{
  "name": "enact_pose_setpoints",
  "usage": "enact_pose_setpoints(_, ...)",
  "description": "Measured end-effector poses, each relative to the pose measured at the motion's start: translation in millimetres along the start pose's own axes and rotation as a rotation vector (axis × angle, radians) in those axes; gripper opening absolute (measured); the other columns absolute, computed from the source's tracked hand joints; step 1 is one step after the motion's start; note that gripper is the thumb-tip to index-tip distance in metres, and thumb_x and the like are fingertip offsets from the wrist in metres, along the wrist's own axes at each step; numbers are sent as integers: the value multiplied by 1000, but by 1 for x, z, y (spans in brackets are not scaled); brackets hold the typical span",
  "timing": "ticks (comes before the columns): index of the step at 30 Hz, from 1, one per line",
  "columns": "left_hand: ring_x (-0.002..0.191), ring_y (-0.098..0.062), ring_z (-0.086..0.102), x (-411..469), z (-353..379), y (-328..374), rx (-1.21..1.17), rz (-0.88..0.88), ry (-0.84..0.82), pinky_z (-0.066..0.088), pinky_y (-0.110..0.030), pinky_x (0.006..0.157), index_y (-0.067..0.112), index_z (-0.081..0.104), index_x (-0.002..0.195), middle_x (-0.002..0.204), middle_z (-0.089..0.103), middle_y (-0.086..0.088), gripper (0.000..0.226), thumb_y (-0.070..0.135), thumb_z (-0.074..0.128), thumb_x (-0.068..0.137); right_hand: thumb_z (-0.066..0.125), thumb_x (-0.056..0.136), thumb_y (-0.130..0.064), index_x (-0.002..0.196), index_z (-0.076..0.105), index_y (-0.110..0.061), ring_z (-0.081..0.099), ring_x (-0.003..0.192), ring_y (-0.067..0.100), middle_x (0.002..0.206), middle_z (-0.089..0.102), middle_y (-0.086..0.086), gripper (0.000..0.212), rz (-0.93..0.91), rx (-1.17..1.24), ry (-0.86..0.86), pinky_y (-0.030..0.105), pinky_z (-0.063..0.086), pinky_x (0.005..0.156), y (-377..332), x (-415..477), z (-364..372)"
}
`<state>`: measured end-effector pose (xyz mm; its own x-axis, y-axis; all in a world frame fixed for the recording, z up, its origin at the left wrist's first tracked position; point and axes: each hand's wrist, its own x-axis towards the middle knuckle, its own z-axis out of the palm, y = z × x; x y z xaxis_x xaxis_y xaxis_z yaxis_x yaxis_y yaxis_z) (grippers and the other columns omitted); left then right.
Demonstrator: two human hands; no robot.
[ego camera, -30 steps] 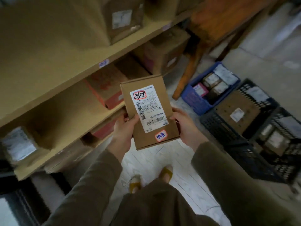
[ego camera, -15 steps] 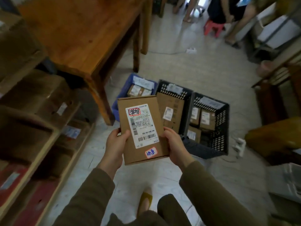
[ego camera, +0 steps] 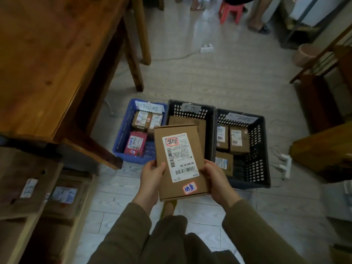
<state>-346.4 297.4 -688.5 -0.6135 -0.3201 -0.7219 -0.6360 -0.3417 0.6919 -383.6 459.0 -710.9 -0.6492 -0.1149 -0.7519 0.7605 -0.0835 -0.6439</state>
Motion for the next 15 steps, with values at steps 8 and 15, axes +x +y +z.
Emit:
enact_pose_setpoints(8,83,-16,57,60,89,44,216,-94,-171,47,-29,62,13,34,140,115,57,-9,50,17,52,94,48,90,-11,120,56,-11,66,95,33,108,67,18,31,61,164,142,44,55,83,-47,63,-54)
enact_pose_setpoints(15,82,-19,60,89,201,41,292,-173,-256,49,-31,67,6,42,133,95,61,-5,40,15,51,94,50,90,-10,111,61,-6,70,77,22,95,71,14,25,87,276,239,30,54,62,-70,89,-147)
